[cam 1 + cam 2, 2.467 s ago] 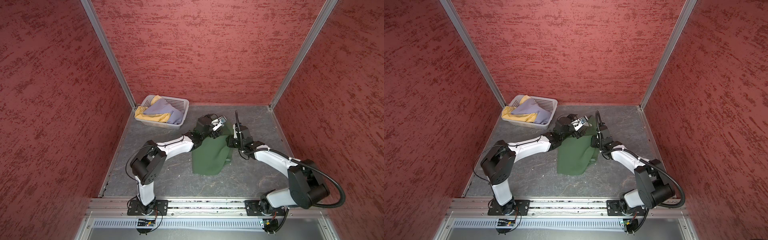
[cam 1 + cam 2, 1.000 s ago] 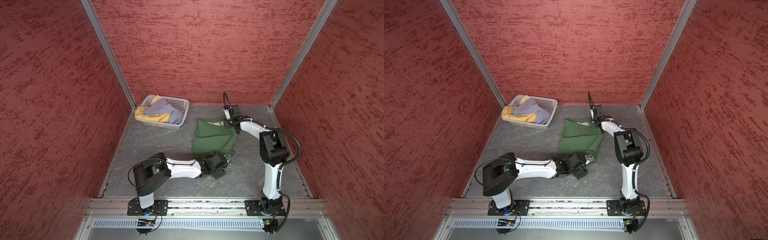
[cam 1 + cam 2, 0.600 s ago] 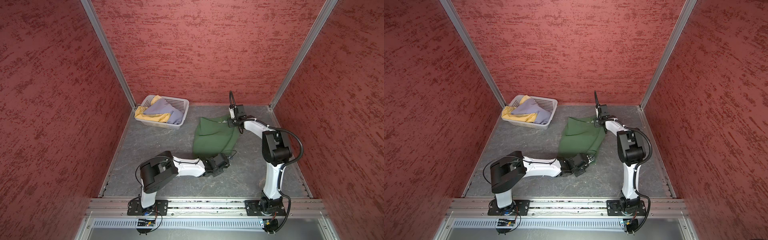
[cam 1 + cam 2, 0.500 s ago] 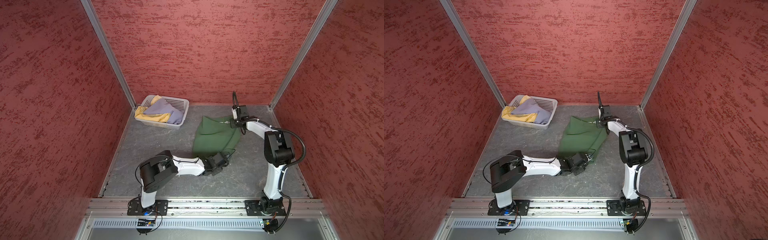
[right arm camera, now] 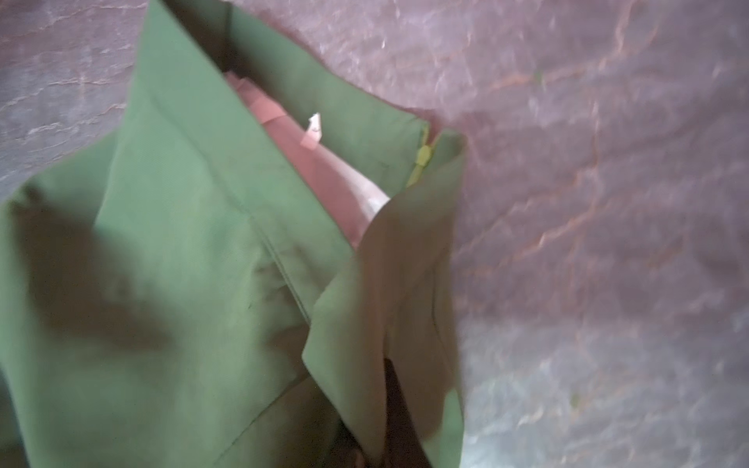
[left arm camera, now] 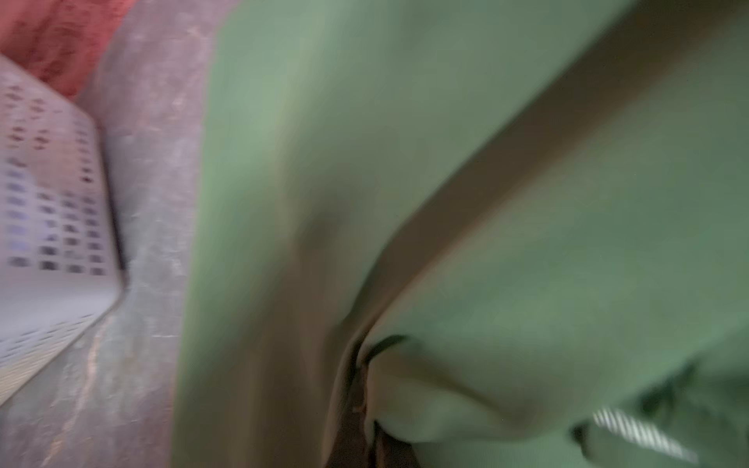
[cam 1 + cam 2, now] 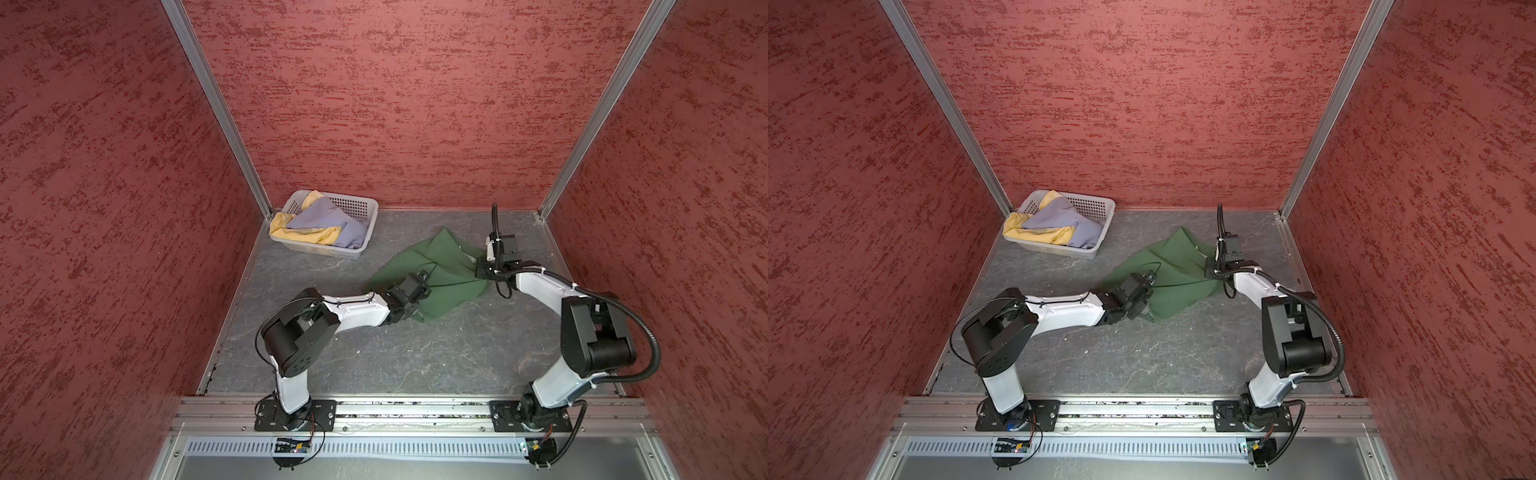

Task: Fold and stack skirts
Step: Flatten out the skirt at the center of the table.

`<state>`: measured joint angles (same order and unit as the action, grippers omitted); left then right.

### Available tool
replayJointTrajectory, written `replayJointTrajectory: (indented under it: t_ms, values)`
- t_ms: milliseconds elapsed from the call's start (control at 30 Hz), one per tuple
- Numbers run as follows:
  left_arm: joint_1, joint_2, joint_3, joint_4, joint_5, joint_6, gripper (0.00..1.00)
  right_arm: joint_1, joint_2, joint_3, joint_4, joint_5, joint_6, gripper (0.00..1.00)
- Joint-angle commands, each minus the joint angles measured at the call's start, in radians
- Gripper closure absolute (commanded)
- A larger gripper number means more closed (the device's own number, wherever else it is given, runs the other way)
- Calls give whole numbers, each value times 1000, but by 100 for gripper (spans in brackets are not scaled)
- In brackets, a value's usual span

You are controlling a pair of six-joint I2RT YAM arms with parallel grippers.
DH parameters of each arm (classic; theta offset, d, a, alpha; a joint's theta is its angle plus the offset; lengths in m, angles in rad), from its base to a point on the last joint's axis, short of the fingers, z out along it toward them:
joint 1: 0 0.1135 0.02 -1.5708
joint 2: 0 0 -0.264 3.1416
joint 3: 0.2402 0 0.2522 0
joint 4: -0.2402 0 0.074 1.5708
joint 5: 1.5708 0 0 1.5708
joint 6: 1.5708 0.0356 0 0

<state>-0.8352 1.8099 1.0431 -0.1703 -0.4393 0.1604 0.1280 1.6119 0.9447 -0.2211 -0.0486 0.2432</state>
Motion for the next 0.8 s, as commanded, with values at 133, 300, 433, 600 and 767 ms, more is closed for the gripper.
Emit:
replayJointTrajectory:
  t_ms: [133,300,433,600,767]
  values:
    - [87,-2,52,113,-16,99,100,4,-225,-201,61,-160,150,88]
    - [118,24,91,180,-9,138,100,13,-328,-251,0,-201,169,76]
    - [133,35,119,229,-7,158,100,14,-406,-244,-50,-201,155,59]
    - [145,33,149,262,7,178,100,14,-480,-201,-63,-93,70,49]
    - [161,34,192,261,16,199,100,14,-448,-159,-15,-68,-134,47]
